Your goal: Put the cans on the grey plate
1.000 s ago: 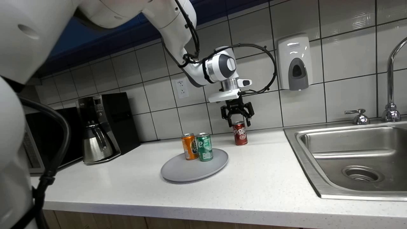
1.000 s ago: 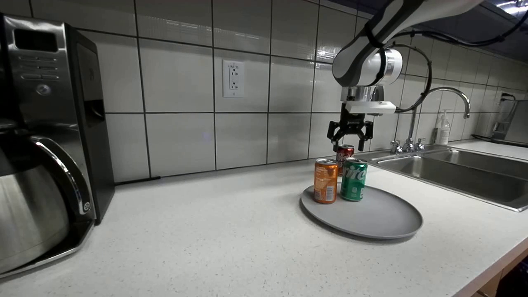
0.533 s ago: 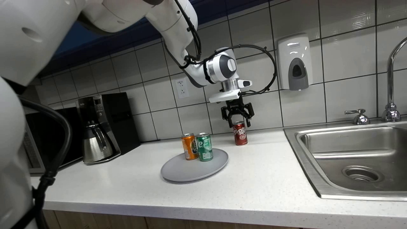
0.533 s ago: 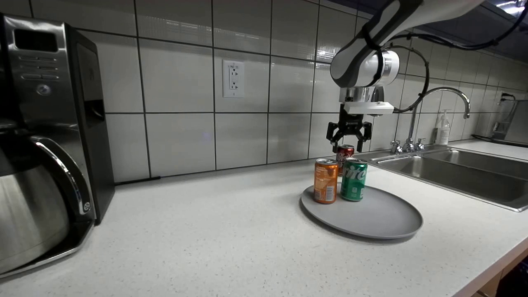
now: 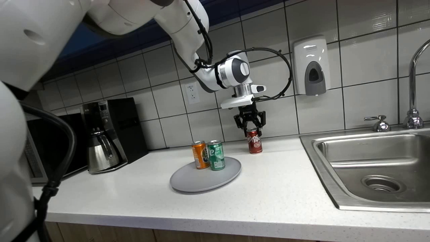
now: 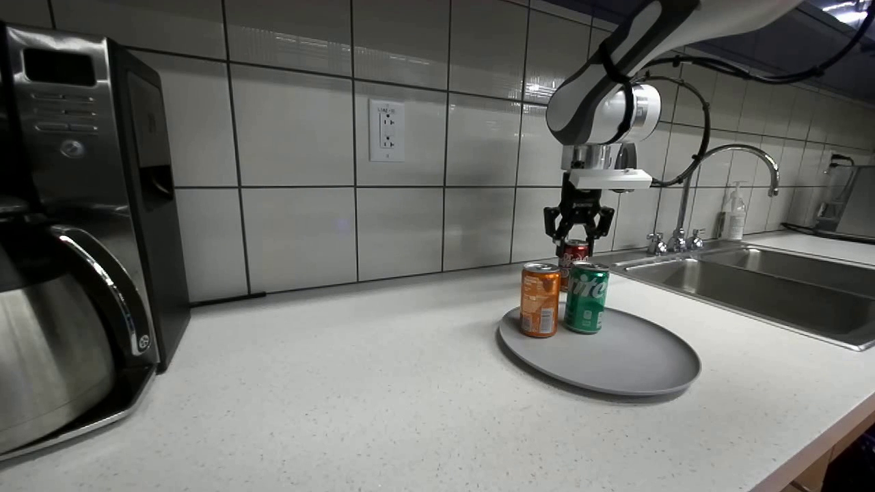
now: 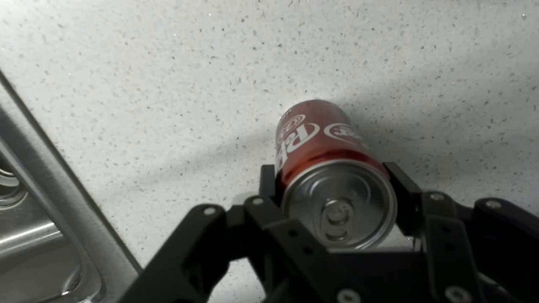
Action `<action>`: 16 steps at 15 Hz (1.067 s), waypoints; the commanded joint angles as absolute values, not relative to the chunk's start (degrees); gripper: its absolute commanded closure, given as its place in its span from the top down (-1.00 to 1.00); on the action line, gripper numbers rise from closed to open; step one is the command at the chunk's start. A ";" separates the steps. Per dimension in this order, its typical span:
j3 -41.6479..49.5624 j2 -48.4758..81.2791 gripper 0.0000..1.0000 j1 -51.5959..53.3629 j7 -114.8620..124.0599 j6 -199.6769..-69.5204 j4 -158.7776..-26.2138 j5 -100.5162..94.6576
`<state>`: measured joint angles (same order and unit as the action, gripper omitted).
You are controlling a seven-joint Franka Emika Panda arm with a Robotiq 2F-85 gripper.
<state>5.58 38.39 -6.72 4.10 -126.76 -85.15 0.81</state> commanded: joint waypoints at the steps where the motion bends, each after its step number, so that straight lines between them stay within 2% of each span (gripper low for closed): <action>1: 4.85 36.57 -0.23 -7.22 2.72 -125.70 -85.79 1.42; 7: 4.58 30.61 -0.23 -6.44 3.04 -128.71 -93.36 1.28; 16: 4.59 16.44 -0.23 -4.86 4.26 -137.10 -114.16 1.98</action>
<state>4.99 23.93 -4.87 4.14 -133.53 -104.91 0.81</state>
